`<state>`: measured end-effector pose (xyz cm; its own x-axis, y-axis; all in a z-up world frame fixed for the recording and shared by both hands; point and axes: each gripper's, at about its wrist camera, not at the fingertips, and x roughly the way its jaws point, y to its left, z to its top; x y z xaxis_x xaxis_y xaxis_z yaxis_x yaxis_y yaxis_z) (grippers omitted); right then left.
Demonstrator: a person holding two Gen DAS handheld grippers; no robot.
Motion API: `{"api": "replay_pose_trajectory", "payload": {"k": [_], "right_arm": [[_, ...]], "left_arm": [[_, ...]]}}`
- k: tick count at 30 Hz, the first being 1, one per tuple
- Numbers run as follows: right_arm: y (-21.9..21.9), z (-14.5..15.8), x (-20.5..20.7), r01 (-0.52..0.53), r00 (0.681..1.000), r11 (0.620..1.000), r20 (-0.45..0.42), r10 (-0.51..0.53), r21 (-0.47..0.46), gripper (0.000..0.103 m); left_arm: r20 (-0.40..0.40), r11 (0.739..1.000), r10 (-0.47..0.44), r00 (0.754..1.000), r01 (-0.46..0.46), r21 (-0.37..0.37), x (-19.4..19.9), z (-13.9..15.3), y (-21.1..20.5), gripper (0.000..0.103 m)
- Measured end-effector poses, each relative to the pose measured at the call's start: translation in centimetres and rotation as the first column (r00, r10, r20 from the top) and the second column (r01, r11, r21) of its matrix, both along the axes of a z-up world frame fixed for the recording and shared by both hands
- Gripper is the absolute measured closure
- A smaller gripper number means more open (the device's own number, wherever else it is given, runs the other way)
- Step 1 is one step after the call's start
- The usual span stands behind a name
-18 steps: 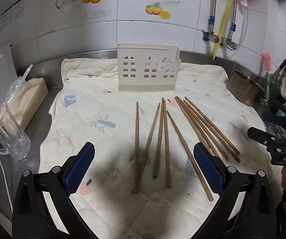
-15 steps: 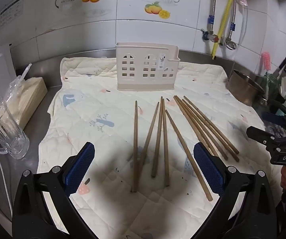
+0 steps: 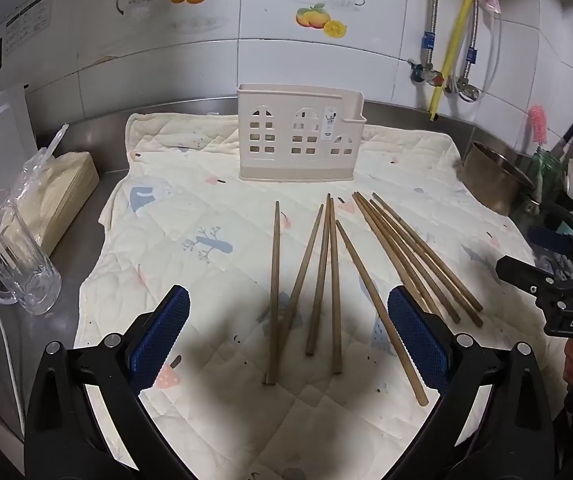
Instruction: Organize utensils
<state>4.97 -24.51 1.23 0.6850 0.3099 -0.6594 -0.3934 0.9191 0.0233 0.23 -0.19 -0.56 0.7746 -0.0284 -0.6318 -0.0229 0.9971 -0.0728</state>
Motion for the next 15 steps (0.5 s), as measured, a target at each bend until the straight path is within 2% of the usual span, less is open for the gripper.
{"api": "replay_pose_trajectory", "payload": {"k": [15], "right_arm": [[-0.05, 0.08, -0.04, -0.005, 1.0, 1.0, 0.002, 0.005, 0.009, 0.006]], "left_arm": [[0.0, 1.0, 0.004, 1.0, -0.004, -0.004, 0.19, -0.12, 0.4, 0.005]]}}
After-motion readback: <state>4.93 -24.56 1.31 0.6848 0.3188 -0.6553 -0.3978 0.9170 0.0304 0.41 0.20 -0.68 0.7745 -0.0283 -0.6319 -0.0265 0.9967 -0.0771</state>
